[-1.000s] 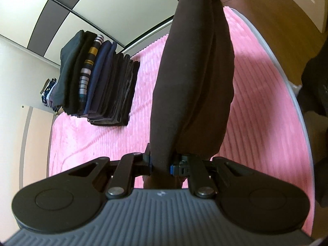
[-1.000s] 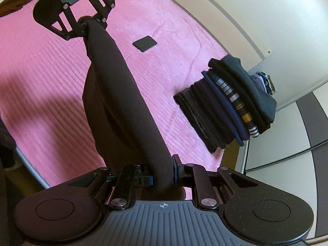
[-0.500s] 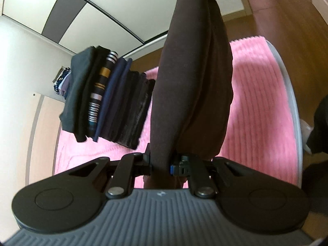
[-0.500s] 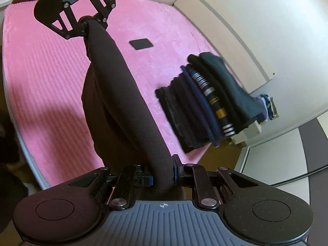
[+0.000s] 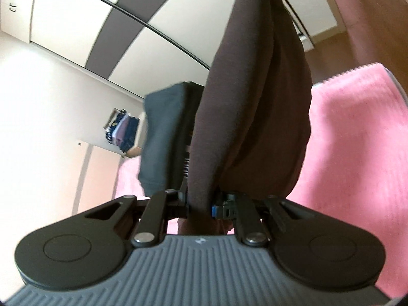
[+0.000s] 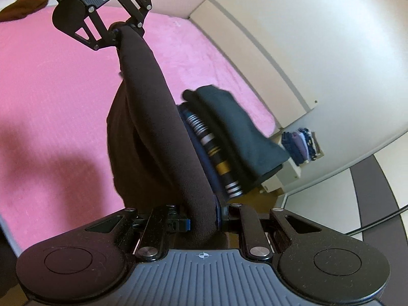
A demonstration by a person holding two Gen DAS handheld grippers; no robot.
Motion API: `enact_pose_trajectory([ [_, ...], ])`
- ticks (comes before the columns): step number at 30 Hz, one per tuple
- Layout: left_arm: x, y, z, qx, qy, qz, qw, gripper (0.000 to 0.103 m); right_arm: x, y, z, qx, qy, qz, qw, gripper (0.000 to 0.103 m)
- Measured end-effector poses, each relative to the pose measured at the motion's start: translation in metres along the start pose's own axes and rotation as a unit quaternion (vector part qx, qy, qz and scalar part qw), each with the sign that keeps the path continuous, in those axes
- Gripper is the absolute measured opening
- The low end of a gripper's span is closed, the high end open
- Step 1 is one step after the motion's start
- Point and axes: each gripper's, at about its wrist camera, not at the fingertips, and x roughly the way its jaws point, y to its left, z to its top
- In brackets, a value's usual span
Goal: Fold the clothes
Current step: 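Carry the hanging black shirt with both grippers toward the clothes stack, then lower the black shirt onto the top of the clothes stack with both grippers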
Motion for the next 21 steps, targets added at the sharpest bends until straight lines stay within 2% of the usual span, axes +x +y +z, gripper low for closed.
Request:
enact_pose_trajectory([
  [6,0.018,0.059,0.006,-0.011,-0.014,0.022,0.9996,0.012,0.016,-0.059,0.026,-0.001,-0.016,0.0,1.0,0.015],
  [14,0.06,0.143,0.023,-0.046,-0.007,0.06,0.9971,0.012,0.047,-0.155,0.05,0.001,-0.063,0.011,0.998,0.015],
  [18,0.092,0.195,0.038,-0.06,-0.001,0.086,0.9945,0.012,0.074,-0.218,0.065,-0.003,-0.09,-0.008,0.996,0.015],
  [21,0.12,0.235,0.048,-0.064,0.003,0.123,0.9903,0.012,0.106,-0.268,0.078,0.004,-0.109,-0.033,0.993,0.015],
])
